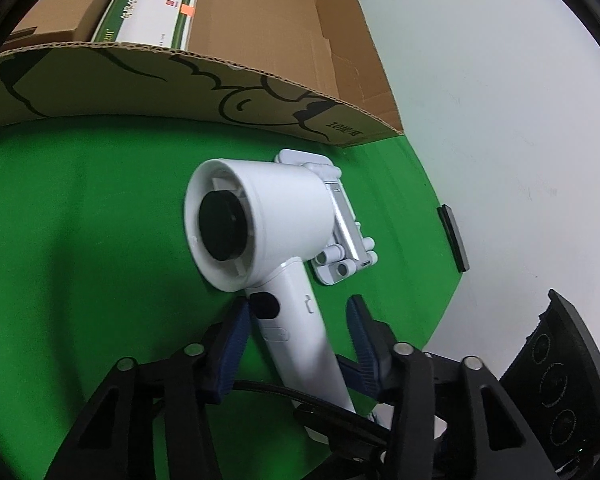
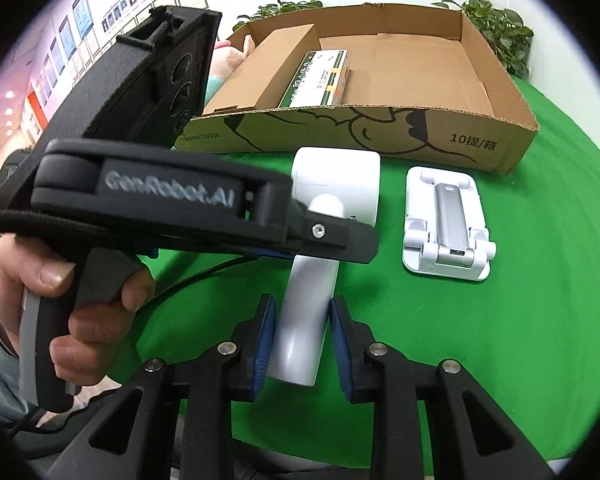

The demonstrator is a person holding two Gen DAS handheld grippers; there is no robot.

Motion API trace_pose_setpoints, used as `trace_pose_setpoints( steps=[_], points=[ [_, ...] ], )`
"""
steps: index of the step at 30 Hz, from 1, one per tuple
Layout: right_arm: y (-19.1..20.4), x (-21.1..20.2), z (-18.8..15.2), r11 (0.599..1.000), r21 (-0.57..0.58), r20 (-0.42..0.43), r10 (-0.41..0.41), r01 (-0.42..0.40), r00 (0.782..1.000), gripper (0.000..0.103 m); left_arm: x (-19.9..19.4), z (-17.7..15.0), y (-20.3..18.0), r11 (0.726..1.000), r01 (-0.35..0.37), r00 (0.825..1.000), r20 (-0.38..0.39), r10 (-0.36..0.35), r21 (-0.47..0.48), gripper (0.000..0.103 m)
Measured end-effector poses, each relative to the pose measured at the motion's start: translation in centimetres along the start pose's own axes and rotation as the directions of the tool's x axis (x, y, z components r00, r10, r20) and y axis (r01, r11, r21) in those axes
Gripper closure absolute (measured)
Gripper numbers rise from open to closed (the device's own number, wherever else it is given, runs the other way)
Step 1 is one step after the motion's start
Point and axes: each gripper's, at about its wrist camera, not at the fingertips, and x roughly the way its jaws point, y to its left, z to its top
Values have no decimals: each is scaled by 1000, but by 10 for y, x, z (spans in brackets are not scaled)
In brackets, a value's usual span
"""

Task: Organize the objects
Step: 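Close the left gripper around the hair dryer handle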

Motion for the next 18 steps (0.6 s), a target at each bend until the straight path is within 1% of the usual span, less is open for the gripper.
trace_pose_setpoints(
  steps=[1,2,10,11,13,14,16,18],
  points=[
    [0,-1,-1,1000,5,1,-1,1,1000,77,-1,0,1,1000,-7,1000,1,7,-7,67],
    [1,-1,-1,1000,7,2,-1,1,1000,77,-1,0,4,1000,-5,1000,3,6,-13,68],
    [3,-5,-6,1000,30,-5,3,-3,1000,77,-7,7,7,998,7,1000,-1,-7,-55,68],
    [0,-4,-4,999,46,-6,12,-12,1000,77,-9,8,8,998,11,1000,-3,-11,-66,67],
    [-5,-9,-7,997,76,-3,34,-34,999,78,-11,11,8,997,18,1000,-4,-18,-81,67],
    [-9,-10,-8,993,99,-2,57,-57,998,78,-12,13,8,996,19,1000,-5,-19,-87,67],
    [-16,-10,-11,980,155,-1,130,-128,992,78,-15,15,7,996,17,1000,-5,-18,-92,67],
    [-16,-11,-13,978,159,1,139,-137,990,78,-17,18,6,995,19,1000,-6,-20,-101,67]
  ],
)
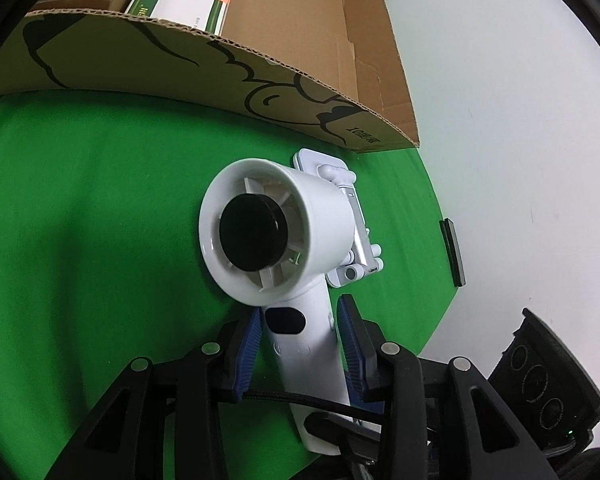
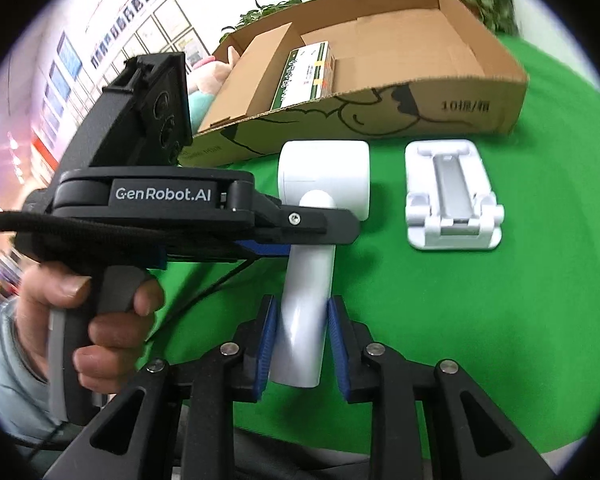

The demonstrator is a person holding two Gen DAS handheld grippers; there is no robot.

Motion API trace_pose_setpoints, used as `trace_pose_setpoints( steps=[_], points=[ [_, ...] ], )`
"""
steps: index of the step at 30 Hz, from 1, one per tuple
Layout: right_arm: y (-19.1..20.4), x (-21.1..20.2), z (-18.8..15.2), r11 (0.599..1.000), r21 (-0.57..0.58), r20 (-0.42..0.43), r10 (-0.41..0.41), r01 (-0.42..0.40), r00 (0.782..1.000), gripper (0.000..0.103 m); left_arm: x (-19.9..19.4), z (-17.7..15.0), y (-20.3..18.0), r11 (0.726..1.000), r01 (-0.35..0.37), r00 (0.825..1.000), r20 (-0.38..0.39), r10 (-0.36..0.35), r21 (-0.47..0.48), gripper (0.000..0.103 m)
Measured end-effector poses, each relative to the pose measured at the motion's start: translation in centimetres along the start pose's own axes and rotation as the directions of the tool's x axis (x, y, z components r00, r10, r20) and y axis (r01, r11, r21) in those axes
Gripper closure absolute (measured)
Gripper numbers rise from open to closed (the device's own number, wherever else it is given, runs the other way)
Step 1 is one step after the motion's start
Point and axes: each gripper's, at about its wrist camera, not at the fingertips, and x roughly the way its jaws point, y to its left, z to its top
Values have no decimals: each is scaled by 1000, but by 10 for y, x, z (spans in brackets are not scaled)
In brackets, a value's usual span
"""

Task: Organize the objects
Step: 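Lift the hair dryer and carry it over the tray box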

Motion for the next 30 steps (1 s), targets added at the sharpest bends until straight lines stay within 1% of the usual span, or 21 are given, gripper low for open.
trace_pose_setpoints(
  steps=[3,4,6,10,13,16,19,21,25,27,28,30],
  points=[
    [4,-1,-2,1000,-5,-2,4,-4,1000,78,-4,4,-4,1000,-6,1000,0,6,6,70],
    [6,-1,-3,1000,-11,0,-1,1,1000,78,-6,6,-8,999,-25,1000,2,25,20,70],
    [8,-2,-5,1000,-18,1,-5,5,1000,79,-10,7,-12,999,-40,999,7,39,27,70],
    [18,-7,-7,998,-54,23,-35,36,999,79,-23,13,-25,997,-51,998,37,49,62,72],
    [29,-17,-3,993,-93,72,-60,66,996,79,-41,22,-43,993,-59,995,81,51,100,73],
    [38,-28,9,990,-117,136,-67,84,988,79,-67,39,-69,985,-79,987,153,55,156,73],
    [41,-37,32,983,-149,204,-74,106,976,79,-91,58,-92,973,-95,977,208,51,210,74],
    [44,-45,50,977,-174,254,-80,127,964,79,-108,73,-110,961,-108,969,243,45,253,74],
    [33,-35,111,969,-198,315,-82,150,945,79,-138,106,-143,938,-132,953,302,31,320,74],
    [28,-29,124,964,-209,337,-85,162,938,79,-141,106,-154,930,-143,947,320,29,339,74],
    [20,-20,130,966,-204,339,-84,160,937,79,-140,92,-165,927,-145,946,323,27,347,74],
    [12,-18,140,970,-190,337,-77,148,938,79,-145,106,-171,920,-152,946,324,29,361,75]
  ],
)
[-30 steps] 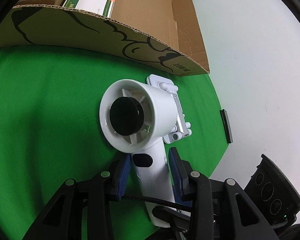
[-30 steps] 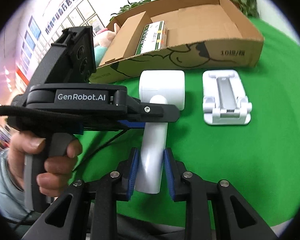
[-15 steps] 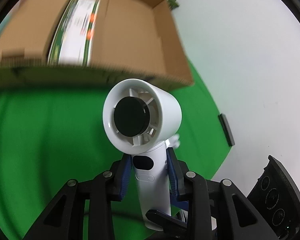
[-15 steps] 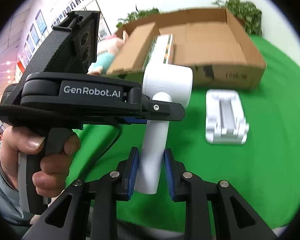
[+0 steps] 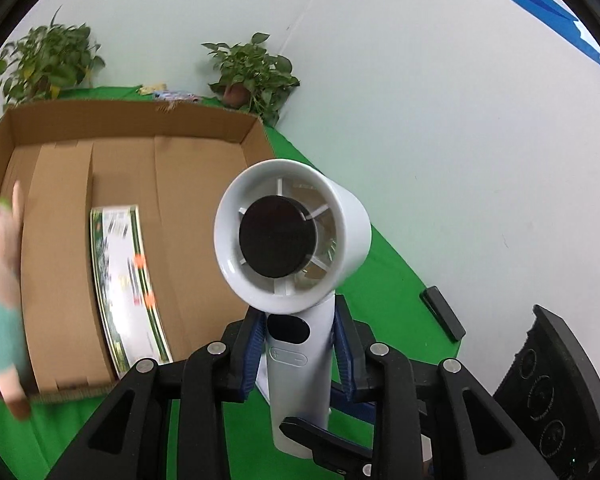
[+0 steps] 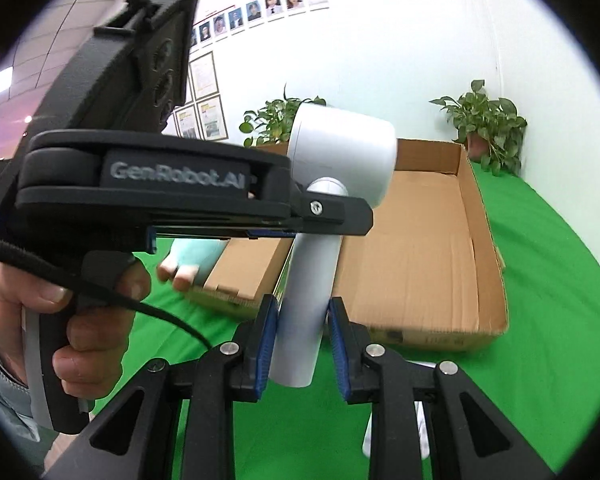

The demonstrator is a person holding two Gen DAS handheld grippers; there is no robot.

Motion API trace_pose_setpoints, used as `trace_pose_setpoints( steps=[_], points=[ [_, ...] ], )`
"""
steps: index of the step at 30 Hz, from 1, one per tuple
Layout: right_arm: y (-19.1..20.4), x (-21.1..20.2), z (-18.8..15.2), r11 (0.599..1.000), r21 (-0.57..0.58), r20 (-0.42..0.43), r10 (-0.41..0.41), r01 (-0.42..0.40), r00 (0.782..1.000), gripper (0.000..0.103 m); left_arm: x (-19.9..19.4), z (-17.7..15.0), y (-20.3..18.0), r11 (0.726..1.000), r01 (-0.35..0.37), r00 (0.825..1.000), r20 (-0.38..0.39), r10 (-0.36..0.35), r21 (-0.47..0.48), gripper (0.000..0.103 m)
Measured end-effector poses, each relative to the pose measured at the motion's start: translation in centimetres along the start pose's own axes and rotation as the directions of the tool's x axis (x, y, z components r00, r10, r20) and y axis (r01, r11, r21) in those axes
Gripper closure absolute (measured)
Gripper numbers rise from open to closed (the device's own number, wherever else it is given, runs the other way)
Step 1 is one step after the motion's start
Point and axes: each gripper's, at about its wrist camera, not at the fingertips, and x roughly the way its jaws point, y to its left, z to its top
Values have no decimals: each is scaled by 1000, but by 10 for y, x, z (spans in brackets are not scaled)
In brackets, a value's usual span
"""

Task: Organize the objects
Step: 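Lift the hair dryer and carry it over the tray box, then lower the hair dryer into the tray beside the medicine box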

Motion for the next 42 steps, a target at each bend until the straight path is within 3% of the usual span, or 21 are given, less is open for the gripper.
trace_pose_setpoints(
  steps=[3,4,7,13,19,24,31,38,42],
  points=[
    [-10,14,8,1000,7,-7,0,0,1000,79,3,-3,2,1000,-7,1000,-10,7,5,75],
    [-7,10,7,1000,10,-12,3,-3,1000,79,25,-13,18,1000,-11,1000,-14,11,7,75],
    [-9,19,14,999,29,-41,21,-20,999,79,56,-4,37,999,-41,998,-38,41,11,75],
    [-28,63,25,995,83,-113,56,-46,992,79,111,2,84,997,-69,993,-102,64,-42,75],
    [-43,105,16,991,111,-181,88,-68,980,79,151,-6,123,989,-124,982,-155,111,-78,75],
    [-44,117,1,991,122,-224,75,-48,972,79,178,-17,143,986,-139,970,-211,117,-93,75],
    [-55,129,-13,992,129,-284,51,-14,958,79,200,-26,152,984,-147,957,-267,116,-101,75],
    [-59,134,-14,991,137,-310,40,3,950,80,193,-24,158,978,-171,950,-286,130,-124,74],
    [-61,135,-14,989,144,-318,29,18,948,80,180,-25,161,978,-161,958,-260,123,-130,75]
  ],
)
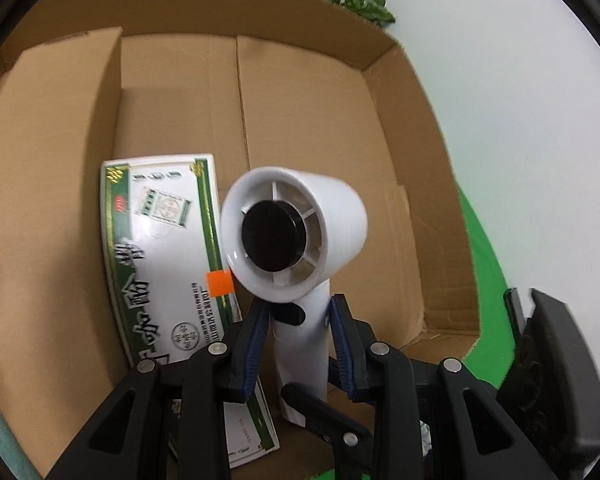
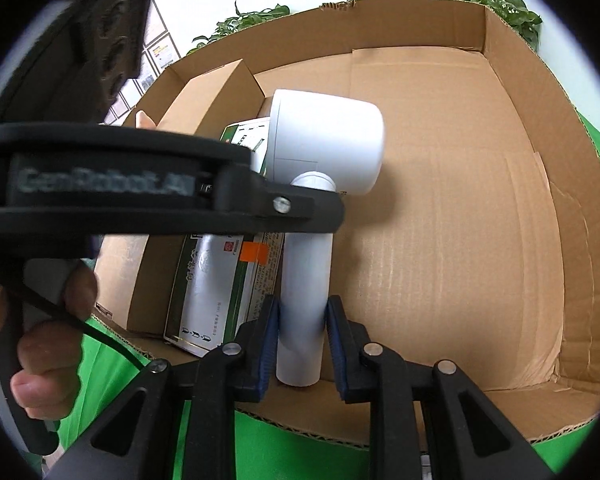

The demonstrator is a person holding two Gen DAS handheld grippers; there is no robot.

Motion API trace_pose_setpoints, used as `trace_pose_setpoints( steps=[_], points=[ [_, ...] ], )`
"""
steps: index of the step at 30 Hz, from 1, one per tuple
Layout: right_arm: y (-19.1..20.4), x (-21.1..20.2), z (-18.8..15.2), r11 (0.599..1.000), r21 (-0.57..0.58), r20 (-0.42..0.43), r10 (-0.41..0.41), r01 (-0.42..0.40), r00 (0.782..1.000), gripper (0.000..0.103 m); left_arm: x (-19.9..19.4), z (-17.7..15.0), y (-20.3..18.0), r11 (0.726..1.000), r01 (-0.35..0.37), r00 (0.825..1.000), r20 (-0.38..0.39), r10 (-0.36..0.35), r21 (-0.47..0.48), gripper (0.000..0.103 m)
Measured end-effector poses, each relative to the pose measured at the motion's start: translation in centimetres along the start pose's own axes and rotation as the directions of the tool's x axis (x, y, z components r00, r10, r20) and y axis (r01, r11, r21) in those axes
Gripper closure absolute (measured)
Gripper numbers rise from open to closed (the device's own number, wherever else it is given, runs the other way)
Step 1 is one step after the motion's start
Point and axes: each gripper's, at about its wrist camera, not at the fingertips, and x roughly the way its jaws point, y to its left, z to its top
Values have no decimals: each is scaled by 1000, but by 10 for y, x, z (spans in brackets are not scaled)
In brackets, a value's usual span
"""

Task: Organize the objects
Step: 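Lower the hair dryer into the tray beside the medicine box, then open the left gripper and raise it away from the hair dryer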

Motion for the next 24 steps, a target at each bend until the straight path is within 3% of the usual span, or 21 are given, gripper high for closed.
trace_pose_setpoints(
  steps=[10,15,17,19,21,23,24],
  points=[
    [6,2,-5,993,-68,-13,-101,100,995,79,-64,-3,7,1000,-15,991,134,14,0,76],
    [9,-4,-5,991,-89,-1,-103,102,995,78,-77,-15,17,999,-50,984,172,48,9,76],
    [29,-21,-18,991,-97,41,-84,88,996,68,-84,-23,20,998,-66,980,186,63,14,75],
    [24,-37,-13,991,-104,115,-69,81,991,20,-86,-27,19,995,-101,972,215,94,21,73],
    [25,-62,-18,986,-121,205,-88,115,975,16,-93,-31,18,991,-134,959,255,123,28,66],
    [25,-78,-26,983,-133,245,-91,127,965,11,-105,-41,11,983,-180,932,327,157,42,39],
    [23,-90,-32,982,-133,280,-90,131,956,0,-110,-46,6,978,-204,916,363,173,48,30]
  ],
)
